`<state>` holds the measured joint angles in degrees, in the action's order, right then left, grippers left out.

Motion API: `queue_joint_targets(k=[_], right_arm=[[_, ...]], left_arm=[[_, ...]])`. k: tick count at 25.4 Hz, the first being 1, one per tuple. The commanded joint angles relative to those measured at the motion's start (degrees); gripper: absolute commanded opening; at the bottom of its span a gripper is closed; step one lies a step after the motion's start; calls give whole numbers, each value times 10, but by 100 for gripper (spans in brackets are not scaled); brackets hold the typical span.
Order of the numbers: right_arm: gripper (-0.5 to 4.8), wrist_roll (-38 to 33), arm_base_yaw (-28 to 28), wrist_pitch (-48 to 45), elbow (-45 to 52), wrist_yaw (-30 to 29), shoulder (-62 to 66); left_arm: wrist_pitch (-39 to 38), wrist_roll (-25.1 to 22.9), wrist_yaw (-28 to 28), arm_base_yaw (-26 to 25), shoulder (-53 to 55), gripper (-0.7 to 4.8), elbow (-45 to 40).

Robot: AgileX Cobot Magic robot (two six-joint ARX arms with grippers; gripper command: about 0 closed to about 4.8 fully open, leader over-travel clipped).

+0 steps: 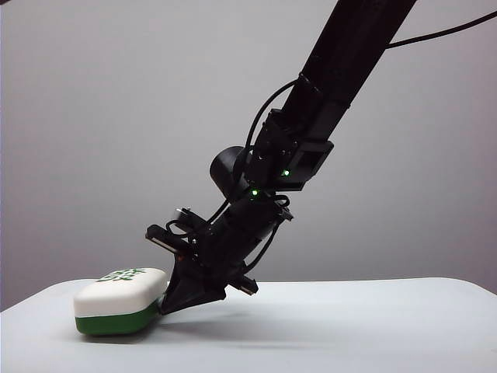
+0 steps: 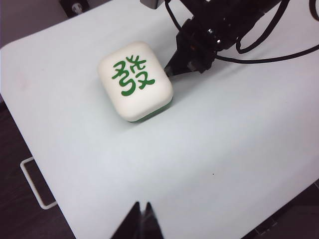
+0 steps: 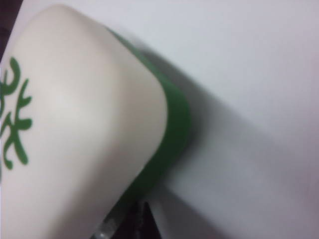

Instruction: Move the foam mahjong from the right side of the table to the left side of the table.

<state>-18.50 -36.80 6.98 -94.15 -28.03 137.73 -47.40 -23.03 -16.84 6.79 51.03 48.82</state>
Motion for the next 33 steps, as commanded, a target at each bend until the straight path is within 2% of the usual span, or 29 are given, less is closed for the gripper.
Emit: queue_joint_targets(k=[1,21,25,27,33], right_arm=[[-5,-11,-3,-22,-4,5,-4],[-5,-39,-21,-40,-11,25,6],[-5,-35,-19,-9,-11,46,-8],[-5,-11,-19,17,-11,61,-24],[-5,60,-19,121,-11,56,-94]], left_arm=[[-6,9,1,0,-2,-5,3],[-7,9,-1,0,-4,-5,3],[-7,9,-1,0,-4,-5,3],[-10,7,-1,0,-4,-5,3],[-23,6,-1,0,-4,-5,3]])
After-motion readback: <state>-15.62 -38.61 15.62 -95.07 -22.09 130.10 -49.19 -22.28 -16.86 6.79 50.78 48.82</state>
